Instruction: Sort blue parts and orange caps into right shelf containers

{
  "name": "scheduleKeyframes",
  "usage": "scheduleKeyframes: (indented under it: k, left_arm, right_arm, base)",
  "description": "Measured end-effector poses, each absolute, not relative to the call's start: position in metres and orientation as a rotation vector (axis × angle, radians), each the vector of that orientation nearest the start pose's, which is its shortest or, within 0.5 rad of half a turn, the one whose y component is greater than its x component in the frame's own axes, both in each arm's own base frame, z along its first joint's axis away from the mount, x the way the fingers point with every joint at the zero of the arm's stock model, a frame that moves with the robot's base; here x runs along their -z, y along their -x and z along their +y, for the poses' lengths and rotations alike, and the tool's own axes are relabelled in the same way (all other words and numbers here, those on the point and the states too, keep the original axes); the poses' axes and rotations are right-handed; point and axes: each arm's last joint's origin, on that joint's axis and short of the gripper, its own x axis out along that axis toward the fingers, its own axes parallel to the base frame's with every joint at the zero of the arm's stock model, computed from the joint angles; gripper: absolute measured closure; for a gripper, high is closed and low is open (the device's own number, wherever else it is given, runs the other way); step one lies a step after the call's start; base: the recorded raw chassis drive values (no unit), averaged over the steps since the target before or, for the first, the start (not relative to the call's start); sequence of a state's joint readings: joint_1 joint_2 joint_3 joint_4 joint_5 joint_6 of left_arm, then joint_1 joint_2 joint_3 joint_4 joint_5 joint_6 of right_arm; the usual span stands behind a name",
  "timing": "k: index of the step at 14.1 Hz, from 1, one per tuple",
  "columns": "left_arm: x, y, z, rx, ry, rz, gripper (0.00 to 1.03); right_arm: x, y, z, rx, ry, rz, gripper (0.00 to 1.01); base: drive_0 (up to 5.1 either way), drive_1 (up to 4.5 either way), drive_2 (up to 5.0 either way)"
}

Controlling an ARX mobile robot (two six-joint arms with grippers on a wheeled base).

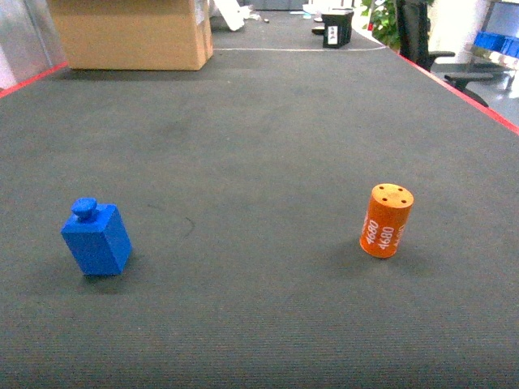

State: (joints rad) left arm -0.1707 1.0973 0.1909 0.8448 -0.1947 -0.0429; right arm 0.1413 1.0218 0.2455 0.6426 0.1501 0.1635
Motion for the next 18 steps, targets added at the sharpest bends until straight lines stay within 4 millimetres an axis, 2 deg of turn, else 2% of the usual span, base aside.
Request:
scheduleKeyframes:
  k: [1, 3, 4, 5, 10, 18]
  left_arm:
    - [-0.172, -0.211, -0.03, -0.031, 0.011, 0.079, 0.05]
    - [-0.157, -0.239, -0.035, -0.028, -0.029, 0.145, 0.05]
    - [-0.142, -0.256, -0.038, -0.02, -0.044, 0.192, 0.05]
    - [-0.134, -0.269, -0.038, -0.022, -0.045, 0.204, 0.05]
    - [-0.12, -0.287, -0.04, -0.017, -0.05, 0.245, 0.05]
    - [-0.113, -0.292, -0.041, -0.014, -0.052, 0.263, 0.05]
  right_arm:
    - [-0.18, -0.215, 0.036, -0.041, -0.136, 0.18, 0.03]
    - [-0.164, -0.243, 0.056, -0.094, -0.117, 0.259, 0.03]
    - [-0.152, -0.27, 0.065, -0.102, -0.106, 0.311, 0.03]
    - [-0.139, -0.287, 0.071, -0.104, -0.091, 0.351, 0.03]
    - [-0.127, -0.316, 0.083, -0.121, -0.04, 0.365, 0.03]
    - [-0.114, -0.326, 0.086, -0.119, -0.032, 0.396, 0.03]
  base:
    - [0.0, 0.0, 0.0]
    - [0.0, 0.0, 0.0]
    - [0.0, 0.0, 0.0]
    - [0.0, 0.0, 0.0]
    - [0.0, 0.0, 0.0]
    - [0.0, 0.0, 0.0]
